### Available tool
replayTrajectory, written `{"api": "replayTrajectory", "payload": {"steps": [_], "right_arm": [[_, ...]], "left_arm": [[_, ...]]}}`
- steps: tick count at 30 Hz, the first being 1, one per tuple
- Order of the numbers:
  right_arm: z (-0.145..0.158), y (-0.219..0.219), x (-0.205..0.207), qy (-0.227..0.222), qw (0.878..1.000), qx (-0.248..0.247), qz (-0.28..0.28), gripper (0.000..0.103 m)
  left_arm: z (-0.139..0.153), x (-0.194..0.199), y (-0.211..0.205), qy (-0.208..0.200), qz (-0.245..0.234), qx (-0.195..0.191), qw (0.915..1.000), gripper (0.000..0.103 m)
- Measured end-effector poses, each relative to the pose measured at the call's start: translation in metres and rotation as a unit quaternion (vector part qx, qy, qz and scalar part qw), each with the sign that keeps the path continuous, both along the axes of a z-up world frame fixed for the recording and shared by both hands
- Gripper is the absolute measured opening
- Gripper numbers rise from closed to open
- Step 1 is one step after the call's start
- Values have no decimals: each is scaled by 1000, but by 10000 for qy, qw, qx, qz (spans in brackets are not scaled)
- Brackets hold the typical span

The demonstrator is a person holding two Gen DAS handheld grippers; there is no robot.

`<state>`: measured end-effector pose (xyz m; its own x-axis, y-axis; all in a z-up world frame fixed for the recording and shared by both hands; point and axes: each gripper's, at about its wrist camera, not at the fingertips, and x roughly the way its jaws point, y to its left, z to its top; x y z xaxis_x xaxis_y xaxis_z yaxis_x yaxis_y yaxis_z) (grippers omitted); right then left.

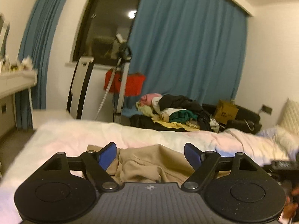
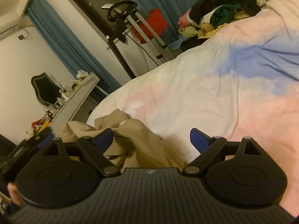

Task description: Fold clothes

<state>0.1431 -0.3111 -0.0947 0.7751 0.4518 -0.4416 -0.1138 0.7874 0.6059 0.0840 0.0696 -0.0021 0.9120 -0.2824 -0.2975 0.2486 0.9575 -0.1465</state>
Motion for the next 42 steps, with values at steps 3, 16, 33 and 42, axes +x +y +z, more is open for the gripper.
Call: {"api": "replayTrajectory", "payload": {"steps": [3,16,33,42], "right_arm": [[-6,-4,-5,158,9997,-66,-161,91],[-12,-11,-20,293,9985,-148,-444,91],[14,31,-48,-1079,9880,-1095,-166,91],[22,117,-60,-2092,9390,-2674,541,91]], "left_arm": [[4,-26,-32,-162,-140,610,9979,81],[-96,-15,-179,-718,-275,3854,9195,59],[-27,-45,-141,-1509,-161,1604,9753,1],[-5,-55,-112,-1339,-341,762,9875,1]]}}
